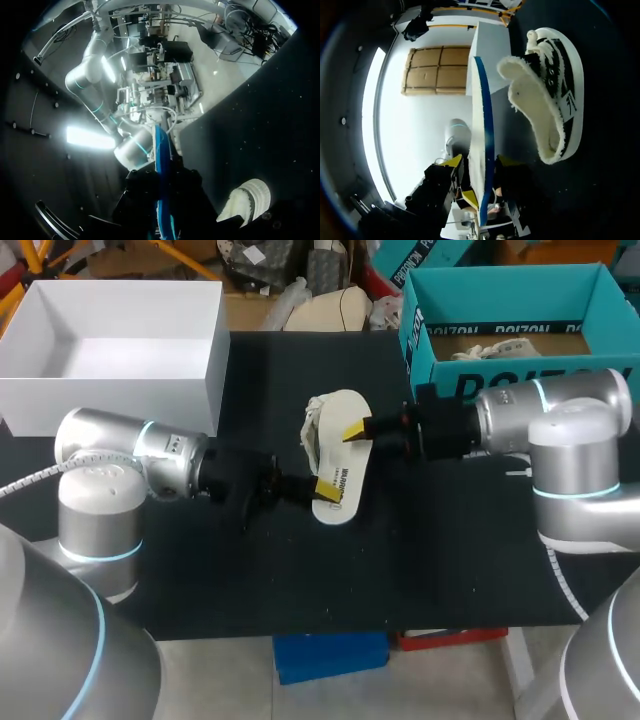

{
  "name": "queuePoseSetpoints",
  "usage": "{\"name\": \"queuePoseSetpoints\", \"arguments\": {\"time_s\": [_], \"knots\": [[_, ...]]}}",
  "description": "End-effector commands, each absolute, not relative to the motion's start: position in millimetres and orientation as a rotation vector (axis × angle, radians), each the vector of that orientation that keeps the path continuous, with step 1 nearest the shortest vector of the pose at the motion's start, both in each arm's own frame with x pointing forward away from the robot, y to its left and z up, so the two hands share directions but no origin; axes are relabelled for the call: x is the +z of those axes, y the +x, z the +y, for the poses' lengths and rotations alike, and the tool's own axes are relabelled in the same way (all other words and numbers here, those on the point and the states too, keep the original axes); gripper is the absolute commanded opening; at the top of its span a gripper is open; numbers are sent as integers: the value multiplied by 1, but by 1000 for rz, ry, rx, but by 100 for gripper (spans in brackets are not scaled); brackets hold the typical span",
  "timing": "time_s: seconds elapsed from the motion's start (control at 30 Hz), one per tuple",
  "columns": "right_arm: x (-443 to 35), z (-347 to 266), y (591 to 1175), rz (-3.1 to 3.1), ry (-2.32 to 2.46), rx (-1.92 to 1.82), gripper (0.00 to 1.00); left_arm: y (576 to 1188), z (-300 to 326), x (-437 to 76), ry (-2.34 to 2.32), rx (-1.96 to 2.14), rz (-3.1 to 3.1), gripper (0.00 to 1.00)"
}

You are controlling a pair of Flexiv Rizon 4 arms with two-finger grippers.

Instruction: Take the shoe out of the shoebox, open the shoe tongue, remove and reinsert the insole, then place the shoe into the shoebox

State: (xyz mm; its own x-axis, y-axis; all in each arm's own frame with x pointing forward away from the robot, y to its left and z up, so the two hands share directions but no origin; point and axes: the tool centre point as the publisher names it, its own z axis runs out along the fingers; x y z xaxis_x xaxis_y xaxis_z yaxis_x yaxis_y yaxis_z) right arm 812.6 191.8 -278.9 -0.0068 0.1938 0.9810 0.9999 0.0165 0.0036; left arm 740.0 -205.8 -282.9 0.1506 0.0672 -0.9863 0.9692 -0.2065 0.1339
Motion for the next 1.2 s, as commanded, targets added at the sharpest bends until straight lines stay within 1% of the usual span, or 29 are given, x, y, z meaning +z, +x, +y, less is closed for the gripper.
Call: {"name": "queuePoseSetpoints", "arguments": {"time_s": [0.03,0.07,0.13,0.17,0.2,1.2], "knots": [[-283,198,813,-1353,-1352,-1116,28,739,-207,-283,1482,-1197,1060,0],[-284,200,814,-1352,-1353,-1117,27,739,-207,-283,1482,-1197,1060,0],[-286,201,816,-1349,-1365,-1131,22,739,-207,-283,1482,-1197,1060,0],[-287,202,817,-1348,-1377,-1141,14,739,-207,-283,1482,-1197,1060,0],[-287,202,818,-1347,-1387,-1152,0,739,-207,-283,1482,-1197,1060,0],[-288,202,821,-1339,-1411,-1178,0,739,-207,-283,1482,-1197,1060,0]]}}
